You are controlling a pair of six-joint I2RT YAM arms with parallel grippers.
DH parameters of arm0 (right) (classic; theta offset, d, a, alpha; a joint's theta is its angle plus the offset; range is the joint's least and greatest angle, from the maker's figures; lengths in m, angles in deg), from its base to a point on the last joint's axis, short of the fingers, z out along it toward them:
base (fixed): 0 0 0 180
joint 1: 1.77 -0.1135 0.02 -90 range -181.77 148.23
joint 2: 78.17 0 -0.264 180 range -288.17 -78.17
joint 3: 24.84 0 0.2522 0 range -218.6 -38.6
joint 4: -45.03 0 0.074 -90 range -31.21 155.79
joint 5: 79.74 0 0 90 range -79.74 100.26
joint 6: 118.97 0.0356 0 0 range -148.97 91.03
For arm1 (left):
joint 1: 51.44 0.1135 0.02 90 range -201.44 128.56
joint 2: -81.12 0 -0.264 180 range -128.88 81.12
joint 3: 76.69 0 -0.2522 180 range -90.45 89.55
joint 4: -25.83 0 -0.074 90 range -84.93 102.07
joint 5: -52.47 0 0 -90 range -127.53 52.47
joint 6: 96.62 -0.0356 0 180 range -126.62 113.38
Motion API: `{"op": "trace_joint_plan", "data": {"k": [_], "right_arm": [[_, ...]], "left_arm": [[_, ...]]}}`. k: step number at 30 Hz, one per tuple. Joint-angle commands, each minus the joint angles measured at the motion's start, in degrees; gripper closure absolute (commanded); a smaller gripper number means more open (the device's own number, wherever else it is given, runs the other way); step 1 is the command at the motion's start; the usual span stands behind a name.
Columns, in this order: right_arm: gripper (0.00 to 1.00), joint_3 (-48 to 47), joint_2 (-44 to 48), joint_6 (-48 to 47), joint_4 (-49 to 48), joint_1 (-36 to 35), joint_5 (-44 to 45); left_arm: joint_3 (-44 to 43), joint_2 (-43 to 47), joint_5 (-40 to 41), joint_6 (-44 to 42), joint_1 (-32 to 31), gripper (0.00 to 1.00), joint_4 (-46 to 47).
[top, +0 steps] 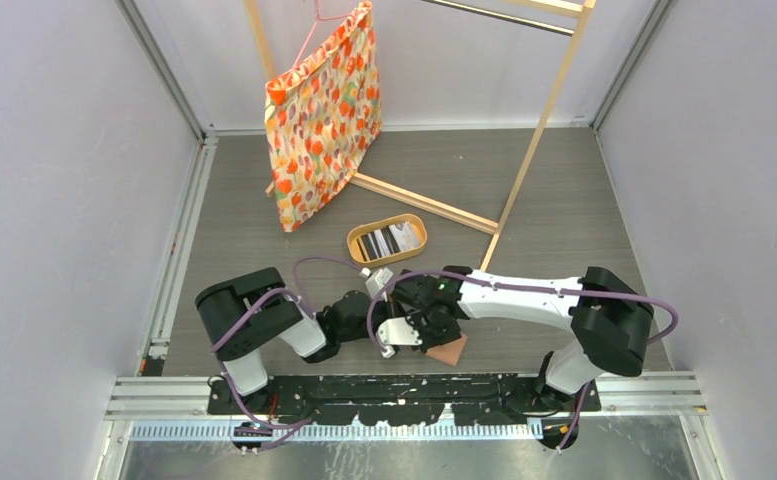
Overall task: Put the credit cards into the card holder
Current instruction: Close the card holder at the center of the board, then reset both arms
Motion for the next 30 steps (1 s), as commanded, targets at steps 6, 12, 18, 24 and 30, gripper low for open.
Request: {"op": "trace_joint_plan", "data": {"k": [6,12,18,24,30], "right_arm": [[0.74,-1.45,-2.53,4.82,4.07,2.28,-11.79],[0.60,-5.88,2.84,1.34,11.64,8.68,-21.05],[0.59,-8.20,8.95,-3.67,17.81,15.94,-26.16],[0.53,-9.23,20.48,-0.77,17.30,31.61,-30.78],[0.34,-11.22,29.29,5.55,14.73,47.38,-29.83]], "left_arm": [[0.99,2.45,1.13,-1.73,0.10,0.93,-0.20],[0.26,6.73,2.01,-4.73,0.10,0.90,-4.92],[-3.40,19.13,1.96,-14.19,0.10,0.85,-21.41],[-11.69,41.98,9.38,-32.58,0.17,0.60,-56.13],[-16.84,60.88,19.25,-42.73,0.60,0.06,-73.86]]}}
